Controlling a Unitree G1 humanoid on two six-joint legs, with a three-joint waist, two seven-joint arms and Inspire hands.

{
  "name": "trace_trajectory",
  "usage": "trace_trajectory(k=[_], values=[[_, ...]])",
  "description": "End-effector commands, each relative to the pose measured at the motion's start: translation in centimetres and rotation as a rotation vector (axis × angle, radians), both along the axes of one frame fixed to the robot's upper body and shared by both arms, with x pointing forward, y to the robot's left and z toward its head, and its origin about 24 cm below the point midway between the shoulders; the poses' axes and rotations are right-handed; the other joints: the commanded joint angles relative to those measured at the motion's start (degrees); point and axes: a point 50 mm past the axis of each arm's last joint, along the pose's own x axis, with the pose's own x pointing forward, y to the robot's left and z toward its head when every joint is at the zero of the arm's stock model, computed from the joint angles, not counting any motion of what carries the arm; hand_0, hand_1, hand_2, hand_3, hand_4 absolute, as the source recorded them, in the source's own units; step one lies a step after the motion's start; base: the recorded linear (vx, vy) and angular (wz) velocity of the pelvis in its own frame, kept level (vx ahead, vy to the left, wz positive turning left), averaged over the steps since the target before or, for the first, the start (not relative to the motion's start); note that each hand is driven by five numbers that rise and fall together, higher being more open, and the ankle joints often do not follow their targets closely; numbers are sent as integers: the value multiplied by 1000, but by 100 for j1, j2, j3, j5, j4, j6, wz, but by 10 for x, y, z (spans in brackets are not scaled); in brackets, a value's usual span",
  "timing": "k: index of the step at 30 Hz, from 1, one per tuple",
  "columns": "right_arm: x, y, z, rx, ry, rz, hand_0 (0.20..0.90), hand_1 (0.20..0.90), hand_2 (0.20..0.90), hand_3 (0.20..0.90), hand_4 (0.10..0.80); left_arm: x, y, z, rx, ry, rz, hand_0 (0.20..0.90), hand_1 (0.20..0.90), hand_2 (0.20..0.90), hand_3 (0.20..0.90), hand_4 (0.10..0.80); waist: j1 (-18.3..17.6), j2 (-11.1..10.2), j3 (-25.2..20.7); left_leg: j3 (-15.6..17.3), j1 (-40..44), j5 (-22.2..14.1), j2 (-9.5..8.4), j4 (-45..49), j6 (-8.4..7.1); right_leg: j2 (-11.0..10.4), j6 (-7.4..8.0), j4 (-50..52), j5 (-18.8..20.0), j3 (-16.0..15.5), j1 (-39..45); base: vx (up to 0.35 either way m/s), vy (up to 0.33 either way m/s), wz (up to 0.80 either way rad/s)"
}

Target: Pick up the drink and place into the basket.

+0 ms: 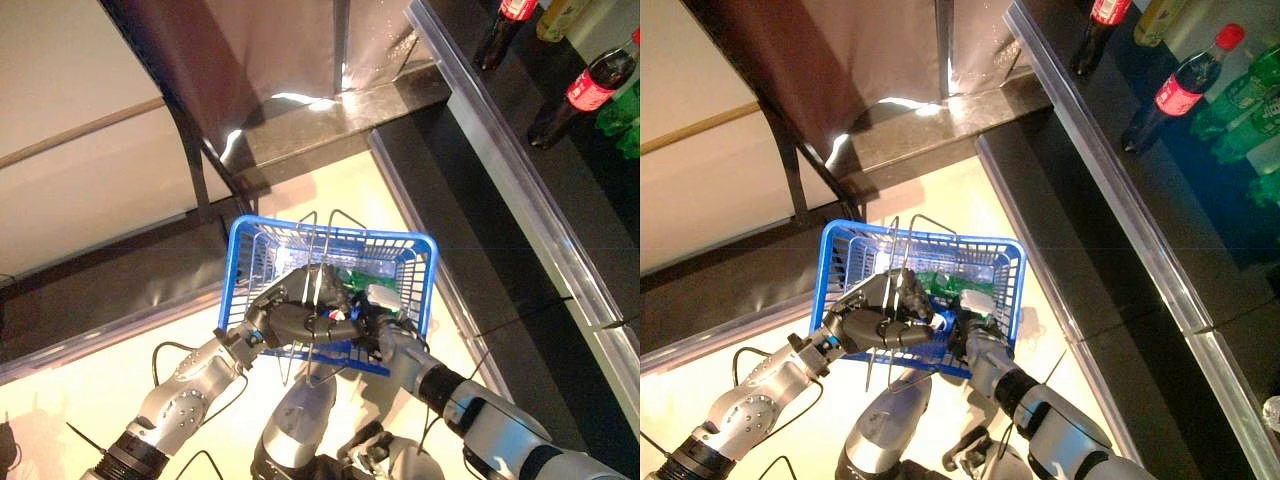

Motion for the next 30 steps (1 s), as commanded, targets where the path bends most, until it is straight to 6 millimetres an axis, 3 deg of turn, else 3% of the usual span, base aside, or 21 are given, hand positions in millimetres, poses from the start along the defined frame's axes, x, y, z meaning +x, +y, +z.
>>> trace_trajectory(k=[1,6,12,13,14,15,16,23,30], values=[[19,14,21,-18,-38,-8,300,300,300,200,100,-71,-58,180,-676,-956,-667,300,300,300,200,100,-41,529,-613,-201,400,-563,-161,333,342,-53,-232,-156,1390,-32,-500,19,64,3],[26,5,24,-44,26,-78,300,300,300,200,100,-75,-72,184,-649,-993,-694,300,300,300,200,100,-91,556,-596,-145,389,-555,-173,357,364,-131,-193,-85,1432,-12,-547,35,78,2],[26,-4,20,-23,58,-134,300,300,300,200,100,-75,-75,186,-652,-990,-654,300,300,300,200,100,-68,544,-555,-117,294,-580,-195,418,398,-200,-144,-68,1476,-34,-629,7,15,0],[26,-5,19,-7,52,-145,418,418,418,337,237,-75,-75,186,-658,-975,-652,300,300,300,200,100,-57,539,-539,-113,284,-579,-190,417,406,-206,-137,-73,1487,-44,-637,0,0,0],[27,-6,19,3,46,-152,491,491,491,422,322,-75,-75,186,-661,-965,-657,300,300,300,200,100,-53,534,-531,-112,280,-580,-187,417,408,-204,-136,-89,1492,-48,-634,0,0,0],[27,-6,19,16,37,-158,792,792,792,774,674,-75,-75,185,-661,-961,-660,300,300,300,200,100,-47,526,-523,-110,272,-583,-183,424,409,-200,-139,-100,1497,-56,-632,0,0,0],[27,-7,19,32,29,-166,900,900,900,900,800,-75,-74,184,-659,-965,-660,300,300,300,200,100,-46,519,-517,-107,266,-585,-178,425,409,-196,-139,-118,1505,-61,-630,0,0,0],[32,-13,26,151,-36,-219,900,900,900,900,800,-72,-69,186,-652,-977,-608,300,300,300,200,100,-84,471,-506,-95,298,-617,-135,428,408,-178,-138,-111,1510,-49,-638,0,0,0],[36,-11,55,269,-220,-191,900,900,900,900,800,-59,-49,182,-663,-933,-451,300,300,300,200,100,-216,315,-433,-58,352,-669,-45,420,396,-126,-133,-112,1493,31,-639,0,0,0]])
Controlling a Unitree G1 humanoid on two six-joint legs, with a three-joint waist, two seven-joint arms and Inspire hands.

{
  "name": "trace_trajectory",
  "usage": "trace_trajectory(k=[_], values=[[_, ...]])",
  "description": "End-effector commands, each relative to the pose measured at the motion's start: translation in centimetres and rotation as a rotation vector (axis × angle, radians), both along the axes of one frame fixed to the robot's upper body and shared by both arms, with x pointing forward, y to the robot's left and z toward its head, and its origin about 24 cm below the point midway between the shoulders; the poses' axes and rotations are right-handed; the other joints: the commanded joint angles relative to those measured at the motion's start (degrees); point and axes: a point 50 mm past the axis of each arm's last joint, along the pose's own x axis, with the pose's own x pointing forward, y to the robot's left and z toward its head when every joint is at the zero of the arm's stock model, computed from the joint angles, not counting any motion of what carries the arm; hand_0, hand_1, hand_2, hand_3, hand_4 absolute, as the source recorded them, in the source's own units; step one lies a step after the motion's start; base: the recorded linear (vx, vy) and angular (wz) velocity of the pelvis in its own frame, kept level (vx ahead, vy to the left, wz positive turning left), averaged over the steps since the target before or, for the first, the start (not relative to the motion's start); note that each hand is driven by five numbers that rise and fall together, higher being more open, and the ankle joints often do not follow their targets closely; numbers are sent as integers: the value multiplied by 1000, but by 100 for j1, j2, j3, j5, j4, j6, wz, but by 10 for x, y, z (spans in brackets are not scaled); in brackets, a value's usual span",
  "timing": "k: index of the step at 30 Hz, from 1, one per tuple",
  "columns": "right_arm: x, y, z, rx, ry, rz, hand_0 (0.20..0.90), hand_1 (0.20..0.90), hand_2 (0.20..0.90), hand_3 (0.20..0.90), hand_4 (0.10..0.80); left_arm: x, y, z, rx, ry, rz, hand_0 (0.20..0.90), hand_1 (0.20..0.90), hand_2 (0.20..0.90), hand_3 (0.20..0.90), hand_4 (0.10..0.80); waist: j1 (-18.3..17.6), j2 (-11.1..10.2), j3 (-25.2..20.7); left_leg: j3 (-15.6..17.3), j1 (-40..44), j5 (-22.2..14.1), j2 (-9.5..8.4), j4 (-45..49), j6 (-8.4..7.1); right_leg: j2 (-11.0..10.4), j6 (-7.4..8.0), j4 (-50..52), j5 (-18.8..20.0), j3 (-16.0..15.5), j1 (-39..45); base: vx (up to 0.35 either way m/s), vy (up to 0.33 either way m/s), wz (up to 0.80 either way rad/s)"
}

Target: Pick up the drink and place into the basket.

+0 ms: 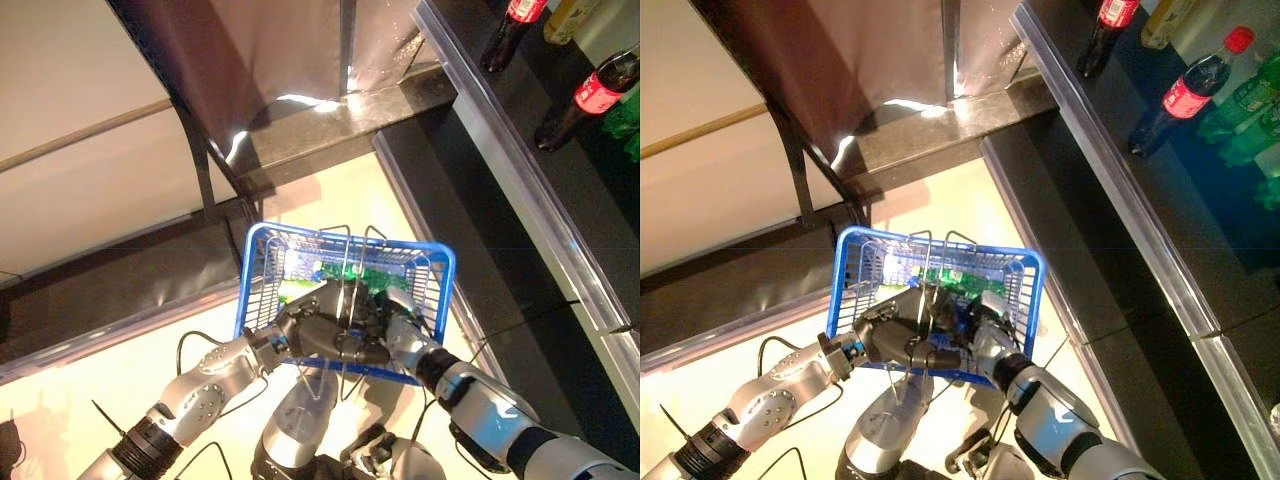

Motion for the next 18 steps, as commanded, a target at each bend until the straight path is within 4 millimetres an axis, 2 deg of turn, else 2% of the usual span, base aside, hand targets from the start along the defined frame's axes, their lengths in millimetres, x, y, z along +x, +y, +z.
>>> trace_trajectory(k=[1,4,8,11,18], values=[[22,18,56,15,-292,64,900,900,900,900,800,-57,-23,181,-787,-864,-352,300,300,300,200,100,-170,277,-435,-63,384,-704,49,397,364,-3,-196,-173,1499,60,-609,12,-12,-4],[16,12,72,28,-382,87,900,900,900,900,800,-53,-9,173,-776,-868,-266,300,300,300,200,100,-272,180,-419,-9,411,-736,113,384,353,42,-199,-191,1483,126,-618,7,-11,-14],[-2,-8,80,78,-440,107,900,900,900,900,800,-52,12,164,-777,-883,-167,300,300,300,200,100,-439,140,-444,51,403,-640,180,342,354,109,-254,-275,1565,134,-640,-44,43,-11],[-24,-21,85,182,-458,119,900,900,900,900,800,-53,27,160,-780,-899,-62,300,300,300,200,100,-576,82,-461,102,470,-662,231,297,337,182,-254,-305,1533,227,-621,9,-2,-11],[-68,-27,94,475,-472,153,900,900,900,900,800,-53,45,146,-781,-849,125,300,300,300,200,100,-814,-112,-545,191,707,-721,335,168,300,346,-189,-514,1625,401,-456,21,-47,-12]])
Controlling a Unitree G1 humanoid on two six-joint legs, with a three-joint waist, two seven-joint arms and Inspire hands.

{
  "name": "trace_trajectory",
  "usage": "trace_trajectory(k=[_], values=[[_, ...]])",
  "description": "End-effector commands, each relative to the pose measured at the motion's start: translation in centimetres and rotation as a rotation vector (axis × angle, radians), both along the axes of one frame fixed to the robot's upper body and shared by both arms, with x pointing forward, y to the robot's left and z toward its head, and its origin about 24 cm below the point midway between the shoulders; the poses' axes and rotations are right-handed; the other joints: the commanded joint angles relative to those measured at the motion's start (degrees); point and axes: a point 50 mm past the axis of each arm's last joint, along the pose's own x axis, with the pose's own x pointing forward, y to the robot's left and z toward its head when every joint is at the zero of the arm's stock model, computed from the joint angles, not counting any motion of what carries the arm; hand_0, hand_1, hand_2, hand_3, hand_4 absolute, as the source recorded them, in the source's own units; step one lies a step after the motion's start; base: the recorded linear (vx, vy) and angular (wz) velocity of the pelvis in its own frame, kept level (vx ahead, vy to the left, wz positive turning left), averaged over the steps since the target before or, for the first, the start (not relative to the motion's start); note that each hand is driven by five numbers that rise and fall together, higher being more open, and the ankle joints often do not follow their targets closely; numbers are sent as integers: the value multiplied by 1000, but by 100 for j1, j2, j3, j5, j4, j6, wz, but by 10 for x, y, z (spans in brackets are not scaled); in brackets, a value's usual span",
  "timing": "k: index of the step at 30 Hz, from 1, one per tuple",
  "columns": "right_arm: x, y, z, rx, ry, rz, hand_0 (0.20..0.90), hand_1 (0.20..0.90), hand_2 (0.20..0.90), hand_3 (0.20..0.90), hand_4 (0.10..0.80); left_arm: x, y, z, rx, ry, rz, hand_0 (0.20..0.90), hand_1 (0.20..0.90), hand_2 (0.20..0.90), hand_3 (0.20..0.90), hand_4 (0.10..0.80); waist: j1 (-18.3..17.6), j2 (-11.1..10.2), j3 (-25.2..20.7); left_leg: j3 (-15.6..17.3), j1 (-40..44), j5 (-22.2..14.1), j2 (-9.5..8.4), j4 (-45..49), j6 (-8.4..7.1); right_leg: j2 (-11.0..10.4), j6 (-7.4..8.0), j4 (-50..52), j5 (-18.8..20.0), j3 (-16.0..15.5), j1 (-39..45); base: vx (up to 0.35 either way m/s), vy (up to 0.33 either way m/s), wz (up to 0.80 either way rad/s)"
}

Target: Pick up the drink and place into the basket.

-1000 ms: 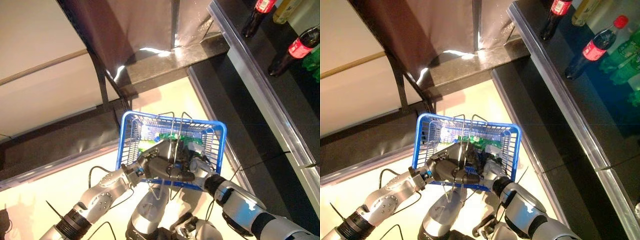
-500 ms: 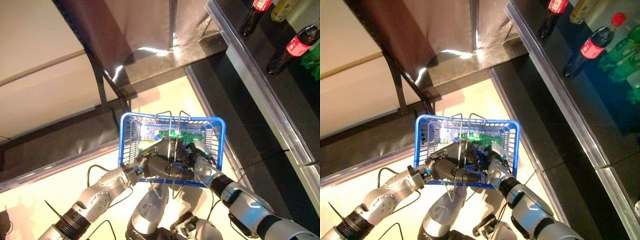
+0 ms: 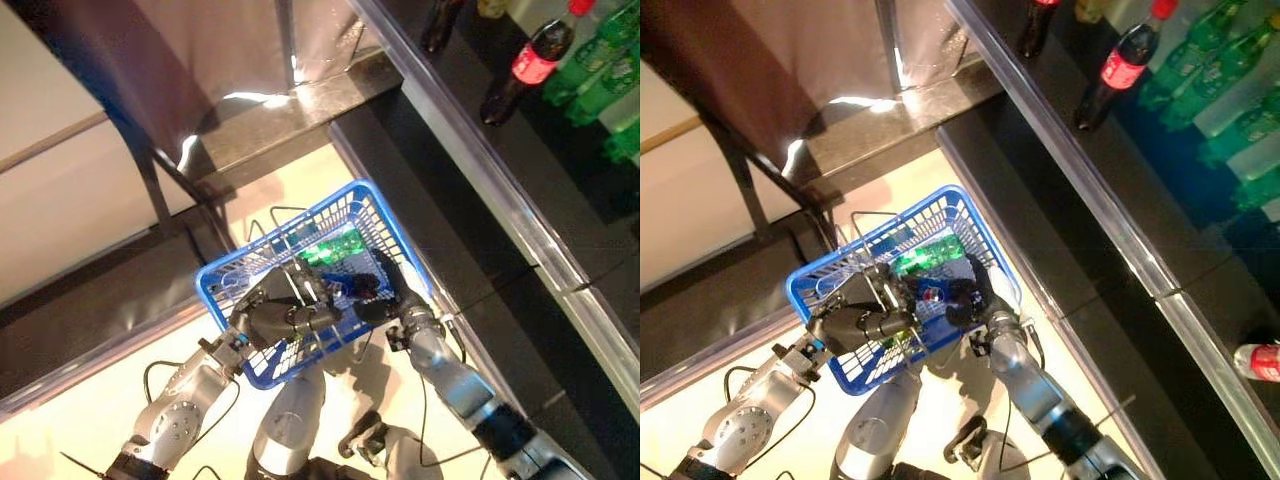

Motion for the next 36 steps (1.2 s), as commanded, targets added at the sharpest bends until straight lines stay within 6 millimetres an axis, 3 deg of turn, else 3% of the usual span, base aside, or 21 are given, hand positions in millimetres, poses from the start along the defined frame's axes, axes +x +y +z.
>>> trace_trajectory(k=[1,9,15,20,25,28,29,34,36], values=[[-6,-14,34,92,-160,64,900,900,900,900,800,-41,-7,153,-441,-957,-63,300,300,300,200,100,-223,213,-571,-138,829,-695,21,86,294,73,-148,-231,1303,246,-311,13,-50,-10],[-34,-19,54,368,-205,227,900,900,900,900,800,-25,14,125,-375,-791,156,300,300,300,200,100,-578,21,-1040,69,1123,-681,190,-106,245,226,-110,-630,1460,494,-77,35,-25,-14],[-51,-18,48,616,-139,353,900,900,900,900,800,-19,39,76,-261,-575,386,300,300,300,200,100,-804,14,-1631,340,1423,-658,341,-381,186,300,-52,-1161,1588,733,223,41,-10,-24],[-70,-27,8,687,80,399,900,900,900,900,800,-32,74,34,-39,-444,609,300,300,300,200,100,-1011,27,-2112,662,1651,-569,511,-768,118,370,6,-1717,1689,933,519,12,-20,-21],[-84,-31,-29,740,255,336,900,900,900,900,800,-35,87,-1,93,-274,716,300,300,300,200,100,-1150,43,-2364,936,1765,-494,630,-1012,54,405,43,-2071,1787,1021,680,-7,-32,-18],[-93,-36,-57,789,369,249,900,900,900,900,800,-39,94,-31,132,-108,781,300,300,300,200,100,-1252,68,-2493,1122,1794,-480,692,-1083,24,401,67,-2262,1877,1066,740,-30,-11,-21],[-98,-40,-71,840,416,140,900,900,900,900,800,-42,97,-46,167,-15,816,300,300,300,200,100,-1294,84,-2516,1207,1821,-486,718,-1099,7,397,72,-2305,1893,1081,768,-53,0,-18],[-128,-59,-142,692,614,-130,900,900,900,900,800,-52,94,-106,350,268,890,300,300,300,200,100,-1502,167,-2642,1527,1763,-526,792,-1099,-37,336,85,-2486,2021,1091,755,-73,13,-15],[-135,-62,-158,645,693,-206,900,900,900,900,800,-55,90,-127,351,410,904,300,300,300,200,100,-1535,189,-2650,1586,1749,-525,794,-1099,-34,316,97,-2542,2066,1075,774,-66,8,-18]])
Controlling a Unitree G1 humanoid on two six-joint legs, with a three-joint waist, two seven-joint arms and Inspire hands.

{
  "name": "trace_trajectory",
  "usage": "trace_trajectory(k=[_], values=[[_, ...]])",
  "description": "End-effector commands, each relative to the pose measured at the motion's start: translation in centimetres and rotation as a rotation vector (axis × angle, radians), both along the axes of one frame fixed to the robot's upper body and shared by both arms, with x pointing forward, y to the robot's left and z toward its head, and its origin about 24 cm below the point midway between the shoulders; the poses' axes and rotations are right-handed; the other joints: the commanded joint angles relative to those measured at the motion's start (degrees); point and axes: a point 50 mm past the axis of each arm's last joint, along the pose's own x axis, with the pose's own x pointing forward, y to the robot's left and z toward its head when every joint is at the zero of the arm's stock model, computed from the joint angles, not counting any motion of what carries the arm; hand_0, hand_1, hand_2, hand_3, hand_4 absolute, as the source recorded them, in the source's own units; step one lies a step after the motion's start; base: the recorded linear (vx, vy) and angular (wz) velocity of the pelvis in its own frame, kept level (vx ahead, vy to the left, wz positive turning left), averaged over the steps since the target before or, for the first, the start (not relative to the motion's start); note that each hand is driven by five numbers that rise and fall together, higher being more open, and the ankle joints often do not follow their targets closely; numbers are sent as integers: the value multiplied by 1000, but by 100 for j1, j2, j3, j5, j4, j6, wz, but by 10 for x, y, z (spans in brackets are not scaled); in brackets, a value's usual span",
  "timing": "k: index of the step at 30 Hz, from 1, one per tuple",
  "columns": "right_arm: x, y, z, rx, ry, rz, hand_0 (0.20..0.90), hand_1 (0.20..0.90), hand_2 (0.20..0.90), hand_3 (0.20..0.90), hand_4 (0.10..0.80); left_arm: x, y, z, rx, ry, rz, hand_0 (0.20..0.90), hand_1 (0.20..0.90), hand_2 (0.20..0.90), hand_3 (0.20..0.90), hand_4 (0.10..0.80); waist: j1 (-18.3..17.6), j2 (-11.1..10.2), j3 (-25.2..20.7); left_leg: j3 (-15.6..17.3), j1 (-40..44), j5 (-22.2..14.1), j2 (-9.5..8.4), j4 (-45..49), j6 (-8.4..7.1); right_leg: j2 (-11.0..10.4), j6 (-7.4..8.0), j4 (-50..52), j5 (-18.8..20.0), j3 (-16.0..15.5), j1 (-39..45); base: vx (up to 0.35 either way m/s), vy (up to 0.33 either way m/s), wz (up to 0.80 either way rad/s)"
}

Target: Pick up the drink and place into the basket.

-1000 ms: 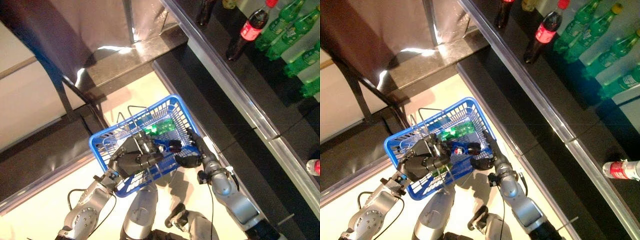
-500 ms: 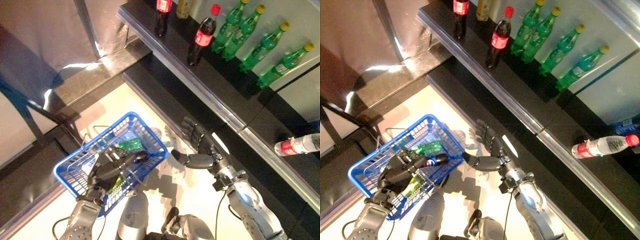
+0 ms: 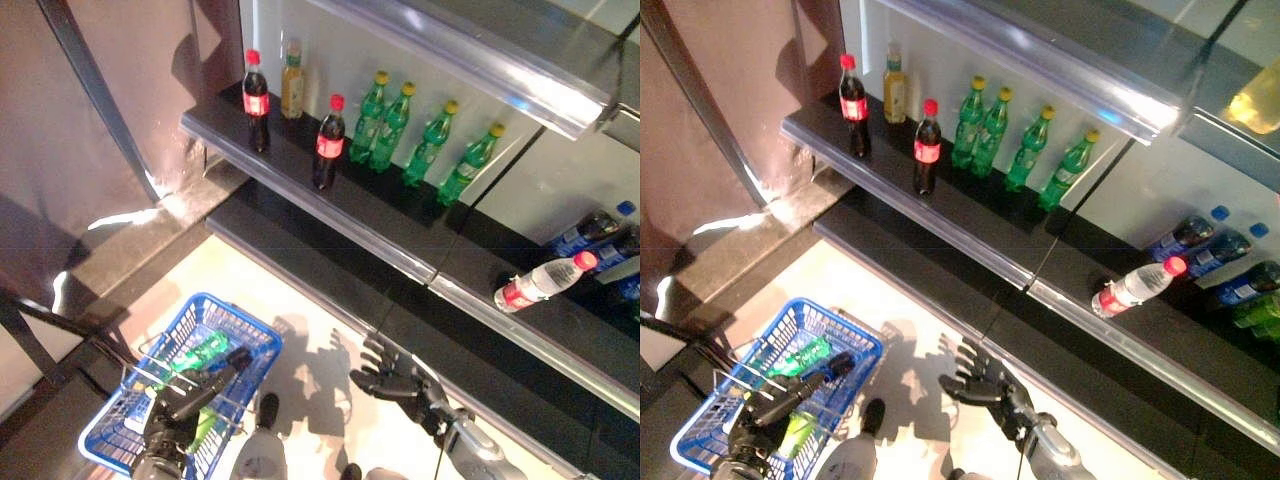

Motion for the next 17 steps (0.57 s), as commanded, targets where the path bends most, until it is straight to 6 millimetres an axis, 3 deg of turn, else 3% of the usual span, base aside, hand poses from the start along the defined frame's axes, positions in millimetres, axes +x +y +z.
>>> trace_trajectory(k=[1,5,8,13,17], values=[[-22,-22,-15,-152,84,9,900,900,900,900,800,54,-12,30,121,-257,-80,300,300,300,200,100,-159,609,-833,329,459,-483,324,-10,-189,-49,6,-196,922,35,-404,-46,3,-14],[-50,-28,-44,-191,273,-8,900,900,900,900,800,34,-21,-5,41,-79,-15,300,300,300,200,100,-186,623,-859,407,471,-513,324,-10,-183,-68,20,-265,957,29,-396,-30,0,-11],[-90,-34,-62,-193,505,-51,900,900,900,900,800,13,-33,-29,15,97,-14,300,300,300,200,100,-204,633,-903,519,497,-556,338,-10,-175,-75,17,-351,995,46,-395,-7,-9,-14],[-104,-33,-65,-94,574,-187,900,900,900,900,800,-11,-40,-45,11,252,-47,300,300,300,200,100,-256,662,-931,608,535,-598,351,-10,-158,-83,6,-344,982,113,-440,5,-6,-5],[-101,-37,-64,-127,529,-199,900,900,900,900,800,-20,-40,-49,0,287,-23,300,300,300,200,100,-318,682,-957,697,554,-642,368,-10,-144,-78,-6,-354,973,171,-483,0,0,0]])
